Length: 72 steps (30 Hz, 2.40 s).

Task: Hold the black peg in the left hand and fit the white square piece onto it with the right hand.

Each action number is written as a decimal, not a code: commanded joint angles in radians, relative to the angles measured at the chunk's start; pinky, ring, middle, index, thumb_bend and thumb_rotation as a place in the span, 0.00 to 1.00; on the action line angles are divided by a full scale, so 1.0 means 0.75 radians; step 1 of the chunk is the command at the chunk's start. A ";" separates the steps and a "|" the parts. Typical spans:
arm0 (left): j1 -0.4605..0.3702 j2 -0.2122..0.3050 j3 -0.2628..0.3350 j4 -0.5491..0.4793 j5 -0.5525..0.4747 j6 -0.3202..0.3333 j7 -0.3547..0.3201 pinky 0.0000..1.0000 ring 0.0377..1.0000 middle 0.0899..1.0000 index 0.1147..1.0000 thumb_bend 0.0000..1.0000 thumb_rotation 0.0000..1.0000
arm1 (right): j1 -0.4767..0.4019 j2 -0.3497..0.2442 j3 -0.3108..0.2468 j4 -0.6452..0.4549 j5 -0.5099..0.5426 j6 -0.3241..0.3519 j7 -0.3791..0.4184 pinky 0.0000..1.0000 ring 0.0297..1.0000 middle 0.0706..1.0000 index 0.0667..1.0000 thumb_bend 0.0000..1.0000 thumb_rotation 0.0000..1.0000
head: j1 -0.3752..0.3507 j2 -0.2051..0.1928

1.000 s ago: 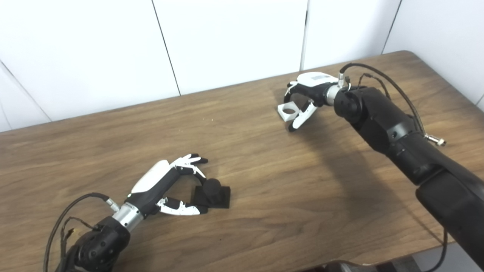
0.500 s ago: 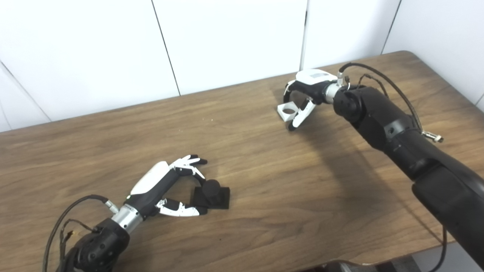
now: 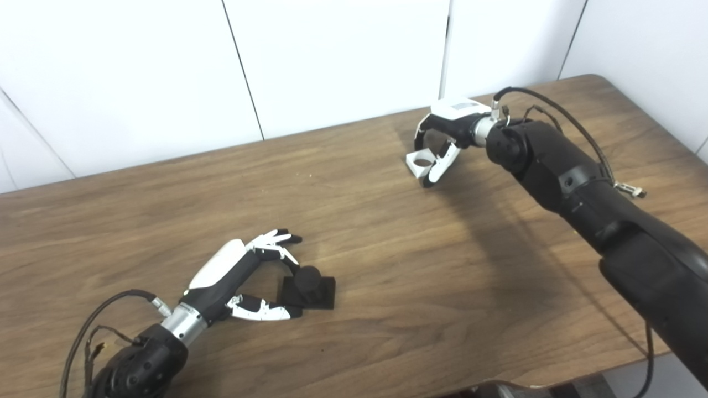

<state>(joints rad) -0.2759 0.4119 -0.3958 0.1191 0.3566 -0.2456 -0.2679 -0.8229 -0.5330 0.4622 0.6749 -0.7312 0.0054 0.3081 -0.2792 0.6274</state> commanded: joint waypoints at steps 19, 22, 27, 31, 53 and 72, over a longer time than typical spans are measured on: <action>0.054 0.075 -0.034 -0.002 0.079 0.060 -0.097 0.96 0.97 0.88 0.43 0.52 0.08 | -0.027 -0.036 0.064 0.087 -0.044 -0.020 -0.086 0.91 0.87 0.79 0.45 0.51 0.15 | 0.006 0.010; 0.055 0.075 -0.033 -0.003 0.078 0.062 -0.095 0.96 0.97 0.88 0.43 0.52 0.08 | -0.028 -0.035 0.063 0.092 -0.038 -0.023 -0.095 0.91 0.87 0.78 0.45 0.51 0.14 | 0.009 0.013; 0.056 0.074 -0.035 -0.009 0.079 0.066 -0.098 0.97 0.97 0.88 0.43 0.52 0.08 | -0.019 -0.037 0.058 0.079 -0.030 -0.033 -0.109 0.90 0.87 0.78 0.45 0.51 0.14 | 0.014 0.018; 0.053 0.073 -0.036 -0.005 0.077 0.065 -0.100 0.97 0.97 0.88 0.43 0.52 0.08 | 0.005 -0.044 0.041 0.029 -0.020 -0.043 -0.130 0.90 0.86 0.78 0.45 0.51 0.14 | 0.014 0.018; 0.034 0.071 -0.039 0.018 0.067 0.059 -0.105 0.97 0.97 0.88 0.43 0.52 0.08 | 0.135 -0.129 -0.118 -0.512 0.061 -0.063 0.008 0.87 0.88 0.80 0.45 0.51 0.14 | 0.034 0.027; 0.011 0.038 -0.071 0.016 0.103 0.104 -0.105 0.97 0.97 0.89 0.43 0.52 0.09 | 0.196 -0.124 -0.170 -0.914 0.160 -0.121 0.199 0.80 0.86 0.80 0.45 0.51 0.15 | 0.184 0.061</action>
<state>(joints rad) -0.2873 0.4239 -0.4136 0.0981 0.3573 -0.2142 -0.2861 -0.6378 -0.6139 0.3610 0.0307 -0.6342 -0.0656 0.4521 -0.1397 0.6719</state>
